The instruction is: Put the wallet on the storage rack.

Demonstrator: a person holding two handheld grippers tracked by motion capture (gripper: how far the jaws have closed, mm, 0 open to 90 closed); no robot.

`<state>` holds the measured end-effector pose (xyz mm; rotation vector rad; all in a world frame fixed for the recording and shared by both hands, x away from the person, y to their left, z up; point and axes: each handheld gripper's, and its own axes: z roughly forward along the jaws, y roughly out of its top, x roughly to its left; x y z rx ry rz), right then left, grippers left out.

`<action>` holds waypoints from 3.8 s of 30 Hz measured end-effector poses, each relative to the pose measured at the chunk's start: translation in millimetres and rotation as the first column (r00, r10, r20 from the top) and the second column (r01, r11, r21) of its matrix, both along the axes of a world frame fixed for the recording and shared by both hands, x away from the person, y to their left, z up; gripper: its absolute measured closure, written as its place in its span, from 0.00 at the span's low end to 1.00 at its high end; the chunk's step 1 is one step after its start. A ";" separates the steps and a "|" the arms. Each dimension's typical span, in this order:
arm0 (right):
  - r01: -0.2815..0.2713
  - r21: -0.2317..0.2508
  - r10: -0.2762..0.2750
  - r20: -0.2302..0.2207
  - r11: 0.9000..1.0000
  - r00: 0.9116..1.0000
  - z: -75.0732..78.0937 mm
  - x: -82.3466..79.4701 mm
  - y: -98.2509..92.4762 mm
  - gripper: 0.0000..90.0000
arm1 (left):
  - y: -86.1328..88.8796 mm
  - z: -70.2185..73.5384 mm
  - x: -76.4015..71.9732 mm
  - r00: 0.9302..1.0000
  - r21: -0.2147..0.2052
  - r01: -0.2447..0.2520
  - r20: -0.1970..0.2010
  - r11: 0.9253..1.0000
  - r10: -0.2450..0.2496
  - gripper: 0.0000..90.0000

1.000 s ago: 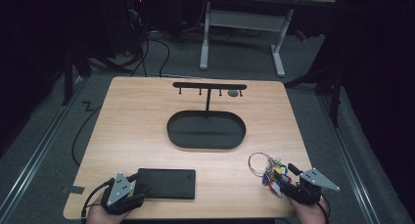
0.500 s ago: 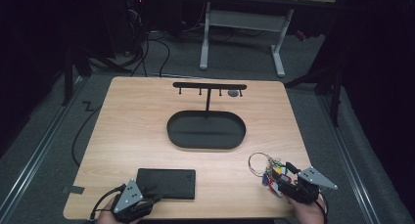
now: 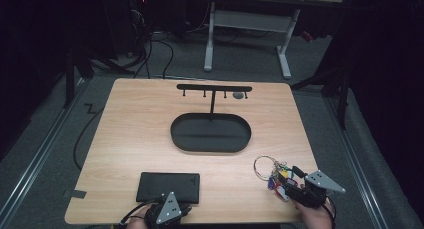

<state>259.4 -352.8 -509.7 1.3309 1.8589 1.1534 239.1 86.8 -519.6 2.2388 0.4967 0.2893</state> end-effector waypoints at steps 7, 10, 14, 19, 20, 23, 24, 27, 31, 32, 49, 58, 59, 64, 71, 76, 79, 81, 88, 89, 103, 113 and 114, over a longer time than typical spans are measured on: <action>-0.010 0.001 0.010 -0.007 1.000 1.000 -0.7 0.4 1.4 0.40 | -5.0 -1.8 11.4 0.999 0.046 -0.024 0.036 0.999 0.022 1.00; -0.014 0.000 0.014 -0.009 1.000 1.000 -1.1 0.8 1.7 0.40 | -5.6 -2.4 17.4 0.997 0.064 -0.060 0.046 0.996 0.057 1.00; -0.017 -0.001 0.017 -0.013 1.000 1.000 -1.8 1.3 2.5 0.40 | -6.2 -1.1 27.4 0.992 0.075 -0.117 0.055 0.990 0.113 1.00; -0.022 -0.007 0.022 -0.016 1.000 1.000 -2.4 1.4 2.4 0.40 | 2.7 11.1 40.0 0.971 0.059 -0.221 0.111 0.974 0.213 1.00; -0.021 -0.004 0.021 -0.016 1.000 1.000 -2.2 1.0 2.2 0.40 | 8.4 14.3 40.5 0.969 0.038 -0.224 0.114 0.974 0.218 1.00; -0.015 0.001 0.015 -0.012 1.000 1.000 -1.0 -0.3 0.8 0.40 | 35.8 22.9 43.3 0.953 -0.028 -0.278 0.116 0.960 0.280 0.98; -0.015 0.002 0.015 -0.008 1.000 1.000 -0.6 -0.8 -0.1 0.40 | 48.7 24.3 45.6 0.944 -0.048 -0.307 0.110 0.950 0.311 0.98; -0.011 0.004 0.011 -0.008 1.000 1.000 0.1 -1.9 -2.5 0.41 | 92.9 21.2 54.7 0.898 -0.071 -0.422 0.106 0.904 0.427 0.99; -0.006 0.012 0.006 -0.015 1.000 1.000 0.6 -2.1 -4.0 0.41 | 131.4 10.9 65.6 0.849 -0.074 -0.521 0.059 0.851 0.525 1.00; -0.004 0.014 0.004 -0.016 1.000 1.000 0.6 -2.0 -3.9 0.41 | 137.0 8.0 67.9 0.845 -0.071 -0.530 0.046 0.845 0.533 1.00; -0.040 0.016 0.040 -0.011 0.999 0.999 3.0 10.0 4.4 0.41 | 120.8 -2.9 51.0 0.879 -0.001 -0.472 0.077 0.882 0.471 0.96; -0.068 0.003 0.068 -0.017 0.998 0.998 1.9 16.6 13.4 0.42 | 128.1 -14.2 71.8 0.863 0.038 -0.506 0.035 0.862 0.505 1.00; -0.067 0.005 0.068 -0.017 0.998 0.998 2.1 16.4 13.3 0.42 | 126.1 -14.3 70.2 0.869 0.036 -0.495 0.036 0.868 0.494 1.00; -0.064 0.015 0.064 -0.016 0.998 0.998 2.9 17.4 11.7 0.42 | 120.0 -13.0 59.0 0.885 0.050 -0.465 0.040 0.884 0.464 1.00; -0.090 0.011 0.091 -0.008 0.996 0.996 4.1 24.4 19.7 0.42 | 101.8 -11.3 35.3 0.922 0.076 -0.386 0.054 0.920 0.382 0.98; -0.103 0.010 0.103 -0.008 0.995 0.995 3.4 29.0 24.3 0.41 | 103.2 -9.9 35.6 0.913 0.066 -0.407 0.050 0.911 0.405 0.89; -0.103 0.005 0.103 -0.003 0.995 0.995 3.7 28.7 23.6 0.41 | 110.2 -6.2 35.9 0.899 0.043 -0.438 0.059 0.898 0.435 0.82; -0.101 0.005 0.101 -0.002 0.995 0.995 3.7 28.3 23.0 0.41 | 112.2 -3.6 35.6 0.895 0.026 -0.444 0.063 0.896 0.442 0.79; -0.066 0.004 0.066 -0.007 0.998 0.998 3.1 15.1 11.3 0.40 | 85.1 10.6 29.9 0.939 -0.079 -0.335 0.060 0.939 0.340 0.55; -0.061 0.003 0.061 -0.005 0.998 0.998 3.1 13.1 9.3 0.40 | 78.1 11.1 29.1 0.946 -0.075 -0.314 0.063 0.946 0.319 0.53; -0.007 0.004 0.007 -0.014 1.000 1.000 1.4 -3.1 -4.2 0.41 | 13.8 -4.5 19.0 0.972 0.145 -0.176 0.184 0.974 0.148 0.44; -0.013 0.013 0.013 -0.018 1.000 1.000 0.8 -0.9 -3.4 0.41 | 11.5 -8.0 10.7 0.955 0.178 -0.187 0.264 0.966 0.137 0.62; -0.014 0.014 0.014 -0.019 1.000 1.000 0.9 -0.6 -2.6 0.41 | 12.1 -7.6 9.7 0.952 0.175 -0.191 0.272 0.966 0.139 0.62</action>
